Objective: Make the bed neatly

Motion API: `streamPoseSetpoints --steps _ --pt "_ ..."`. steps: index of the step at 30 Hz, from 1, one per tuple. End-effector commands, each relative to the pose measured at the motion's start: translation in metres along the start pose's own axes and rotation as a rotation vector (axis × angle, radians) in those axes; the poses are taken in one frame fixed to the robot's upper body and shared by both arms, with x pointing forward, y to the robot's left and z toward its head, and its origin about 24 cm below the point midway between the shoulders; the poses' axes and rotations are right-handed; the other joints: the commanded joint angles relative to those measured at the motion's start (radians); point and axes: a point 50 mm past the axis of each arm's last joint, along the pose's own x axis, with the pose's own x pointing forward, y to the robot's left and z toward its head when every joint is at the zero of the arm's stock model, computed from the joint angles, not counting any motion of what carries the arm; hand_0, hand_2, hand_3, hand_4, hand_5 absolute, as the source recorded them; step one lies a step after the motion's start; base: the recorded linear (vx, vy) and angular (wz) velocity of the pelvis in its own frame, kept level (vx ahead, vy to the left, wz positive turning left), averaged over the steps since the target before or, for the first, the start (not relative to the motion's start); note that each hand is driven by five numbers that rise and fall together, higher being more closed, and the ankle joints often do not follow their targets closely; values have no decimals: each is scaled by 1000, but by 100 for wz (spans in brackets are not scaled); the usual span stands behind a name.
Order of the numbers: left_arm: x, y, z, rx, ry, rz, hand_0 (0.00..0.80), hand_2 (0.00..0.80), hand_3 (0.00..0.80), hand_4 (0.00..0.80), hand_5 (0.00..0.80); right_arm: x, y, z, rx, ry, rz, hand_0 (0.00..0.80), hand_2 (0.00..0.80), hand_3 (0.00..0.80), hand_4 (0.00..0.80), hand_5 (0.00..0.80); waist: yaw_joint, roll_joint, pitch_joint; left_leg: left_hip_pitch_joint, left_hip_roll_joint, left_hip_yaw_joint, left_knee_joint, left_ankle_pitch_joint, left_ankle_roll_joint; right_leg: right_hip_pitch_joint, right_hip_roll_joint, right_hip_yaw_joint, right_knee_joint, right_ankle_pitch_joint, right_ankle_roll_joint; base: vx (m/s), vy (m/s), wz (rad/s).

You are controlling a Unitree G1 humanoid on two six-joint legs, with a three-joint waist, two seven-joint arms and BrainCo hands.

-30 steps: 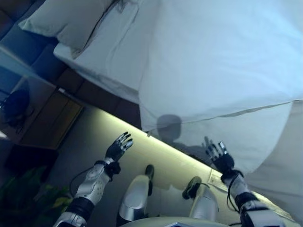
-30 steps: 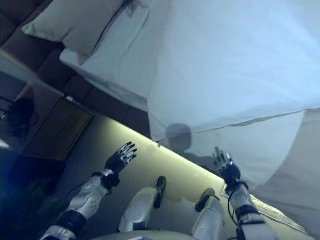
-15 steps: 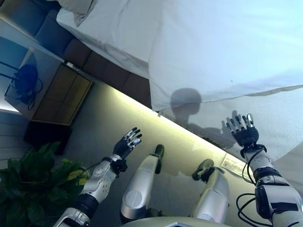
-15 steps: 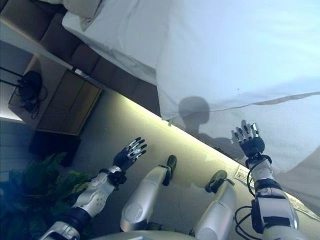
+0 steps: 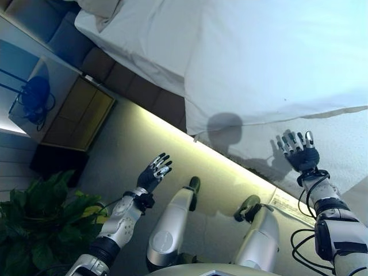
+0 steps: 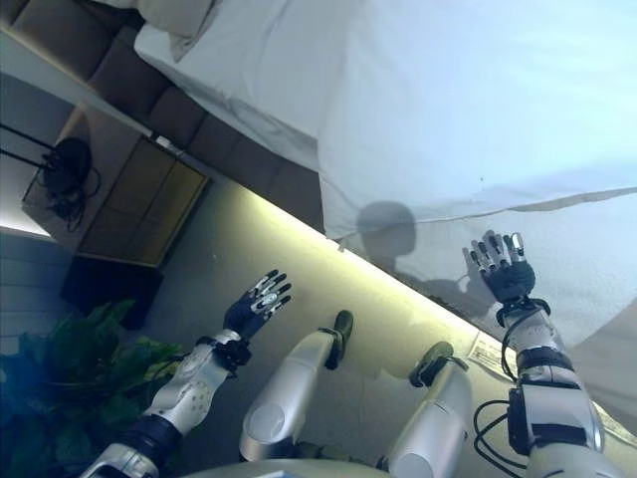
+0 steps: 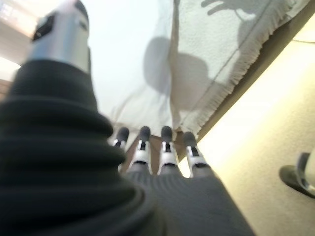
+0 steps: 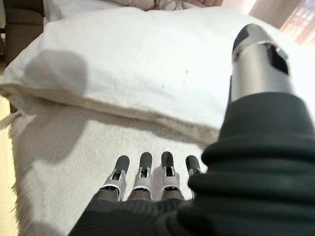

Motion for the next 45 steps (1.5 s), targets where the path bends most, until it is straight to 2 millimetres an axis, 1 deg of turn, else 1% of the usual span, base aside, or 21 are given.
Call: streamPoseSetpoints --steps 1,2,3,4,10,13,16,17,20,24,26,30,32,34,39,41,43,45 --pt "-10 -8 -2 -22 -40 -11 0 0 0 0 0 -8 -8 31 -39 -52 -25 0 0 0 0 0 26 38 -37 -20 29 -2 16 3 36 -40 -30 106 -149 304 184 27 41 3" --pt "-9 -8 -2 -23 -42 -10 0 0 0 0 0 -7 -8 34 -37 -61 -28 0 0 0 0 0 26 42 -34 -23 26 -2 16 9 36 -42 -32 107 -152 310 183 0 0 0" --pt "-8 -9 0 -22 -46 -11 0 0 0 0 0 -7 -6 39 -31 -73 -29 0 0 0 0 0 25 45 -24 -37 24 7 17 34 40 -51 -39 98 -159 334 167 0 0 0" --pt "-8 -9 0 -22 -49 -11 0 0 0 0 0 -6 -4 43 -27 -81 -27 0 0 0 0 0 26 50 -24 -33 24 0 23 9 36 -50 -35 112 -146 314 186 4 18 7" --pt "-5 -13 4 -40 -80 -13 0 0 0 0 0 0 11 69 -29 -136 -35 0 0 0 0 0 21 72 -2 -52 22 15 24 24 34 -68 -42 113 -148 318 191 13 48 8" --pt "-5 -14 7 -39 -97 -18 0 0 0 0 0 0 15 78 -9 -167 -29 0 0 0 0 0 18 76 8 -62 25 21 29 25 31 -76 -45 115 -146 321 190 -19 23 4" --pt "-6 -14 8 -30 -98 -20 0 0 0 0 0 1 20 87 -24 -209 -20 0 0 0 0 0 16 77 14 -72 26 27 36 26 31 -86 -50 119 -137 323 191 -2 4 3" --pt "-6 -14 7 -29 -98 -20 0 0 0 0 0 1 22 89 -55 -214 -20 0 0 0 0 0 14 77 15 -73 26 28 37 26 31 -88 -51 120 -135 323 191 4 7 4" --pt "-6 -15 7 -25 -99 -24 0 0 0 0 0 4 26 85 -91 -158 1 0 0 0 0 0 13 79 18 -74 25 33 37 26 30 -90 -56 120 -138 326 193 0 0 0" --pt "-5 -18 7 -31 -108 -33 0 0 0 0 0 5 30 85 -28 -137 44 0 0 0 0 0 8 94 27 -77 21 35 30 32 30 -101 -59 125 -136 327 194 -2 12 0" --pt "-4 -21 7 -45 -112 -35 0 0 0 0 0 6 36 87 -3 -144 100 0 0 0 0 0 5 107 33 -74 18 37 17 39 30 -104 -57 129 -141 325 195 -10 64 -2" --pt "-3 -25 6 -64 -122 -45 0 0 0 0 0 11 47 88 41 -130 144 0 0 0 0 0 -4 121 43 -71 15 44 0 47 27 -108 -53 134 -157 328 196 -10 61 -8" --pt "-3 -26 5 -72 -130 -51 0 0 0 0 0 12 53 93 25 -154 170 0 0 0 0 0 -6 126 48 -70 14 46 -3 48 25 -109 -57 134 -162 331 196 0 47 -4" --pt "-4 -27 3 -78 -136 -56 0 0 0 0 0 11 54 98 17 -189 172 0 0 0 0 0 -7 128 50 -70 16 48 -8 50 23 -109 -58 132 -167 333 197 4 17 0" --pt "-7 -27 3 -75 -145 -56 0 0 0 0 0 12 59 107 18 -206 132 0 0 0 0 0 0 132 56 -71 20 47 -18 58 19 -105 -61 127 -170 333 198 0 0 0" --pt "-8 -26 3 -66 -151 -55 0 0 0 0 0 12 62 116 13 -250 102 0 0 0 0 0 4 134 60 -77 19 43 -19 63 17 -108 -65 125 -167 337 199 -5 -24 -4" --pt "-8 -27 5 -62 -158 -53 0 0 0 0 0 13 68 122 -6 -266 108 0 0 0 0 0 5 138 64 -85 19 41 -21 68 15 -115 -68 125 -158 334 200 0 0 0" --pt "-8 -27 5 -69 -165 -48 0 0 0 0 0 14 74 123 -32 -253 125 0 0 0 0 0 5 145 66 -89 16 40 -29 77 14 -121 -66 127 -150 327 200 -9 25 -1"
